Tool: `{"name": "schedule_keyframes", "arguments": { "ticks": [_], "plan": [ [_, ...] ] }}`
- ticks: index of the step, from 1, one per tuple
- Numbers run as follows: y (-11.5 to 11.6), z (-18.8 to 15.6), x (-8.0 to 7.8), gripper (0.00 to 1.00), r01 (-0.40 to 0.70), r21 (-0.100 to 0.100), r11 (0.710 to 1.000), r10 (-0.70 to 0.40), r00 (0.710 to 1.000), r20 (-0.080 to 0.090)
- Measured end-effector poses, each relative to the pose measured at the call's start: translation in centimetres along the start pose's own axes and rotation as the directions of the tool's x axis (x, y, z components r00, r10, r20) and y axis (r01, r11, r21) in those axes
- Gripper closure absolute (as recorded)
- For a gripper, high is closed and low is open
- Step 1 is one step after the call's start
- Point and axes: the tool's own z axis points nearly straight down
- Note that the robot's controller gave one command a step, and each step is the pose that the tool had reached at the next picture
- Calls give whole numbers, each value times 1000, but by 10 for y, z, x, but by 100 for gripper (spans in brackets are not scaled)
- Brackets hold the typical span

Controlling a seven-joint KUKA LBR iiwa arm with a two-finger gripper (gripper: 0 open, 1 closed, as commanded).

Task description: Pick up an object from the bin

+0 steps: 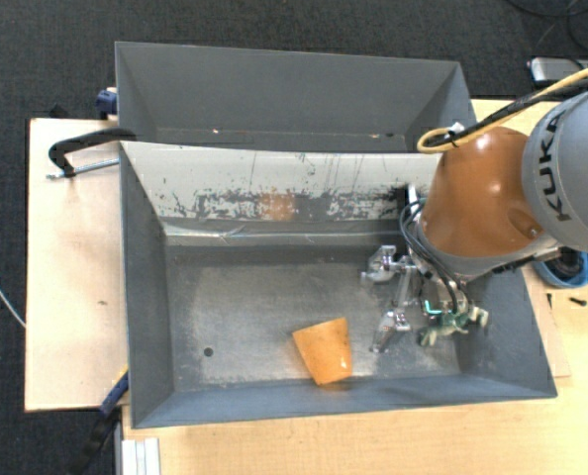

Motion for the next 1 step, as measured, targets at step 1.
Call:
{"name": "schedule_keyframes", "arguments": {
  "ticks": [1],
  "plan": [
    [57, 69, 0, 0, 63, 1, 998, -63, 998, 11]
  ]
}}
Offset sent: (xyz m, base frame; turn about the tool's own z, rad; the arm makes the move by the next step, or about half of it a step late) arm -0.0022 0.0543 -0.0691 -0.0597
